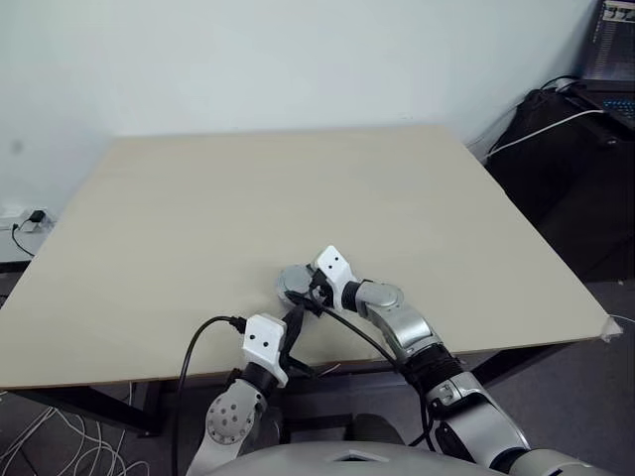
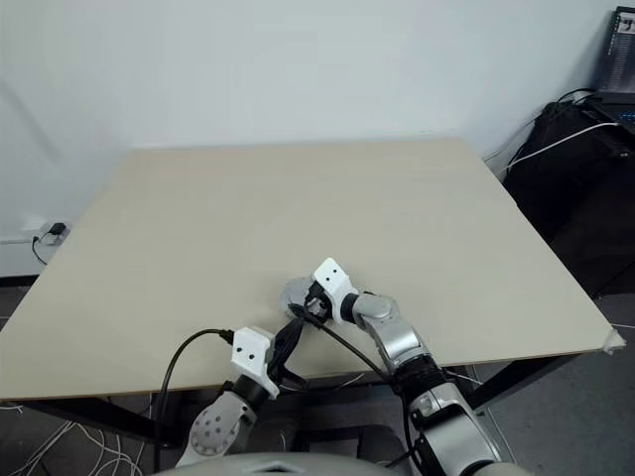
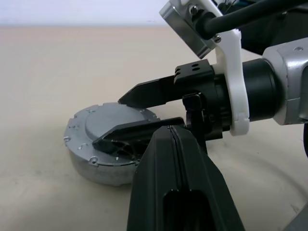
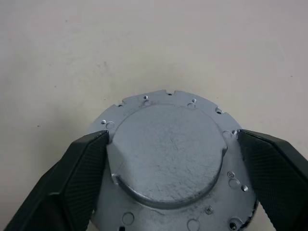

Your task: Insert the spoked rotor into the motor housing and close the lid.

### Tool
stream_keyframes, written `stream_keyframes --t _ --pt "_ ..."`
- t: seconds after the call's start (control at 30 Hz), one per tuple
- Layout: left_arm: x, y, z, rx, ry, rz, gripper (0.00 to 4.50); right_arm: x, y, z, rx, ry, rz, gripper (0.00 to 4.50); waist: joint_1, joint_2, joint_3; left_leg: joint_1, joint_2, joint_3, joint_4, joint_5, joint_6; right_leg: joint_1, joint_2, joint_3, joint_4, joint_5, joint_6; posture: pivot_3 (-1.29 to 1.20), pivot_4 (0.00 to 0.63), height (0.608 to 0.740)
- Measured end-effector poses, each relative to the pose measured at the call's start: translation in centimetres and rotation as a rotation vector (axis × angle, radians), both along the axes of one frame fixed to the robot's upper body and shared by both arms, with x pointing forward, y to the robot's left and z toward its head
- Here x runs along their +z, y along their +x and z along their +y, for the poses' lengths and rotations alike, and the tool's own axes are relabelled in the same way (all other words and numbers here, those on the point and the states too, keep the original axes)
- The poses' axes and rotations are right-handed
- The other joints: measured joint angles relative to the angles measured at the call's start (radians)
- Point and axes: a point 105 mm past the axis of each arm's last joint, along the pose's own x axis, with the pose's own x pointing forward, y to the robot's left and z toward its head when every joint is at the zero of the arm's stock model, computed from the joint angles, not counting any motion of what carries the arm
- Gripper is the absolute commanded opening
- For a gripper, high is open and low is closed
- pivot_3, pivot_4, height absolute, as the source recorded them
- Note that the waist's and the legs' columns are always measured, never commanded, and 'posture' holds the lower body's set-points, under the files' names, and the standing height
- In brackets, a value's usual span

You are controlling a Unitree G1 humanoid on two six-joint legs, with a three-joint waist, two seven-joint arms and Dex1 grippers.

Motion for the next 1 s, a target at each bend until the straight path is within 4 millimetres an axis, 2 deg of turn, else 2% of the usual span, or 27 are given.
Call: stream_keyframes --t 0.1,0.2,0.27,0.37,0.57,0.93,1.0 --pt "0.3 0.0 0.0 0.010 0.003 0.008 0.00 0.0 0.0 0.0 0.000 -0.003 0.001 4.48 0.000 0.000 0.000 0.000 0.000 0.000 0.000 0.000 0.000 0.000 0.000 0.000 0.000 0.000 0.000 0.00 0.000 0.740" --pt "0.5 0.1 -0.2 0.008 0.003 0.013 0.00 0.0 -0.2 0.1 0.001 0.001 0.001 3.87 0.000 0.000 0.000 0.000 0.000 0.000 0.000 0.000 0.000 0.000 0.000 0.000 0.000 0.000 0.001 0.00 0.000 0.740" --pt "0.6 0.0 -0.6 0.004 0.010 0.018 0.00 0.0 -0.4 0.2 0.000 0.008 0.004 3.29 0.000 0.000 0.000 0.000 0.000 0.000 0.000 0.000 0.000 0.000 0.000 0.000 0.000 0.000 0.001 0.00 0.000 0.740" --pt "0.8 0.1 -1.0 0.001 0.016 0.018 0.00 0.0 -0.6 0.3 -0.002 0.016 0.008 3.29 0.000 0.000 0.000 0.000 0.000 0.000 0.000 0.000 0.000 0.000 0.000 0.000 0.000 0.000 0.001 0.00 0.000 0.740" --pt "0.6 0.3 -0.7 0.039 0.043 0.024 0.00 0.2 -1.2 0.0 -0.028 0.038 0.005 3.29 0.001 0.000 0.000 0.000 0.000 0.000 0.000 0.000 0.000 0.000 0.000 0.000 0.000 -0.001 0.001 0.00 0.000 0.740" --pt "0.7 0.9 0.5 0.142 0.061 0.018 0.00 0.3 -1.6 -0.2 -0.073 0.048 0.011 3.29 0.003 0.000 0.001 0.000 0.000 0.000 0.000 0.000 0.000 0.000 -0.001 0.000 0.000 -0.003 0.005 0.00 0.000 0.740" --pt "0.8 1.0 1.4 0.139 0.047 0.008 0.00 0.4 -1.6 -0.1 -0.080 0.056 0.006 3.29 0.002 0.000 0.001 0.000 0.000 0.000 0.000 0.000 0.000 0.000 0.000 0.000 0.000 -0.003 0.004 0.00 0.000 0.740"
